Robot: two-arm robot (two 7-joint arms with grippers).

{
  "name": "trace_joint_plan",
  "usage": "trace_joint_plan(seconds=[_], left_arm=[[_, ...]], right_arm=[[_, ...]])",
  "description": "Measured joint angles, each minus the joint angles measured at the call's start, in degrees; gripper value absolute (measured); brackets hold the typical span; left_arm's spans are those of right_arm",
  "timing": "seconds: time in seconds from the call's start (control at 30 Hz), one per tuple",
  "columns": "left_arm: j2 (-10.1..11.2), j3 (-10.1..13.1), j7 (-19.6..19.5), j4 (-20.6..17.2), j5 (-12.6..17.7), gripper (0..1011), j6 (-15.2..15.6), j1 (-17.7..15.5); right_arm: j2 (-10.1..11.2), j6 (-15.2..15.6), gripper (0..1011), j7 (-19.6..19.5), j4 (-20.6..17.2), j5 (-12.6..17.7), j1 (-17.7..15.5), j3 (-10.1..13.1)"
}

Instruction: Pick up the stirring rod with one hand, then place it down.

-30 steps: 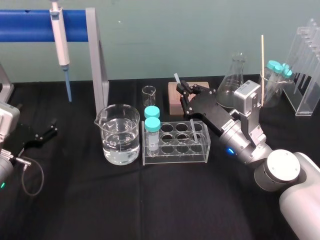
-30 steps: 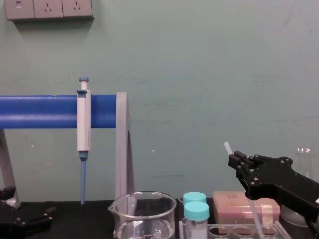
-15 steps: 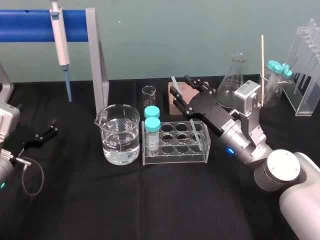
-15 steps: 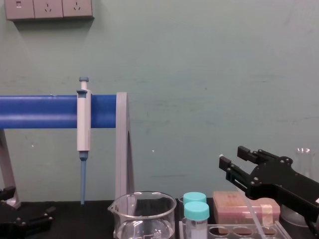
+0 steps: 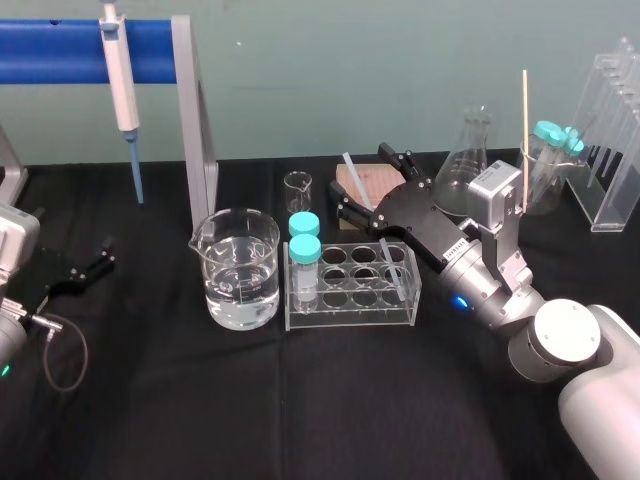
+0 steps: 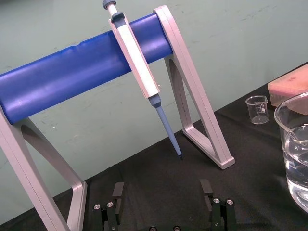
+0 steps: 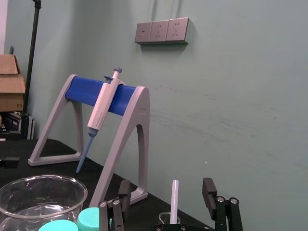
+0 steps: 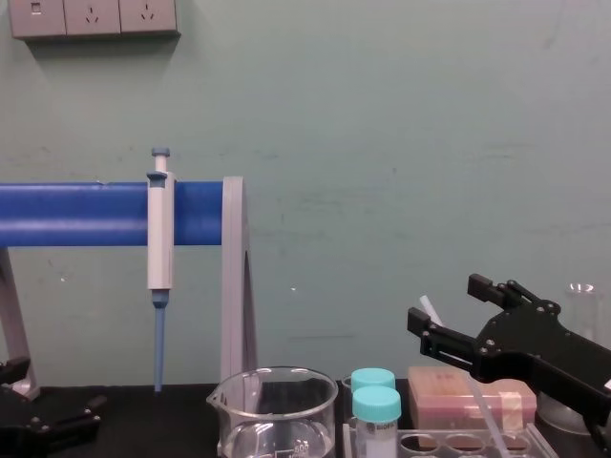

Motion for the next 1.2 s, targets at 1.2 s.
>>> trace_joint_plan(seconds=[1.2], left_arm=[[0.0, 0.0, 0.0, 0.0, 0.0, 1000, 0.0, 0.0]], right_arm=[[-3.4, 27.7, 1003, -18.4, -25.8, -0.2, -17.7, 11.1]])
